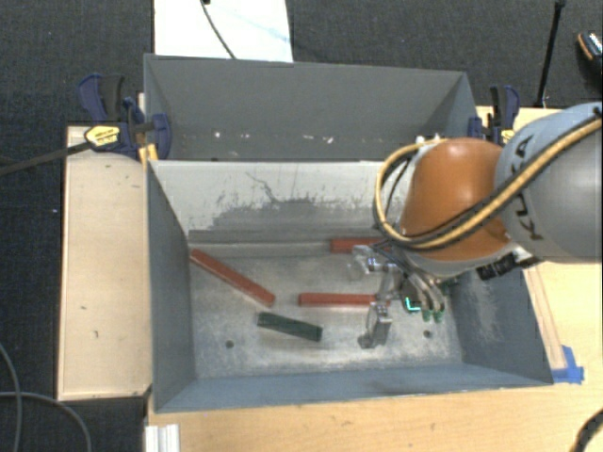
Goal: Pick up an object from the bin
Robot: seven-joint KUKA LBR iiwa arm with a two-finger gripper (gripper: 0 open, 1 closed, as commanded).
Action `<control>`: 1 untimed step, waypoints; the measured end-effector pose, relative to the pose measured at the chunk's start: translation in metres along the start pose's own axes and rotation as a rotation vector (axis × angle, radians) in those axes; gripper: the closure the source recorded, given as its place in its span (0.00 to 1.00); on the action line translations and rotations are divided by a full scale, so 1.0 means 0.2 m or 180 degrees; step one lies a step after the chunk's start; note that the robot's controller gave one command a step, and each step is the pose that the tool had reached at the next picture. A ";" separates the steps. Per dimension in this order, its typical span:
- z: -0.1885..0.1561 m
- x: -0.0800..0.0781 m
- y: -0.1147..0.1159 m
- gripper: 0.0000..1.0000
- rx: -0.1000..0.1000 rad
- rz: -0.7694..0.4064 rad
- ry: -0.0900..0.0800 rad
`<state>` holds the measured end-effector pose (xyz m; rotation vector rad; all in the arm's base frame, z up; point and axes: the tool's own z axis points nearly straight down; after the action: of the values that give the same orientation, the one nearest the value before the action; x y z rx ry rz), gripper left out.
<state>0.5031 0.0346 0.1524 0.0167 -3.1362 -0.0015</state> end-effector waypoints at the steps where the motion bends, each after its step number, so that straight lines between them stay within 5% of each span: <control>1: 0.42 -0.29 0.15 0.00 -0.0004 0.0534 -0.0022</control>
Offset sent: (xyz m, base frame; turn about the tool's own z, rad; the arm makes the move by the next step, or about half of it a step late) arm 0.0571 0.0296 -0.0824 0.1686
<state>0.5603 0.0654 0.0677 -0.2466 -3.1335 -0.0029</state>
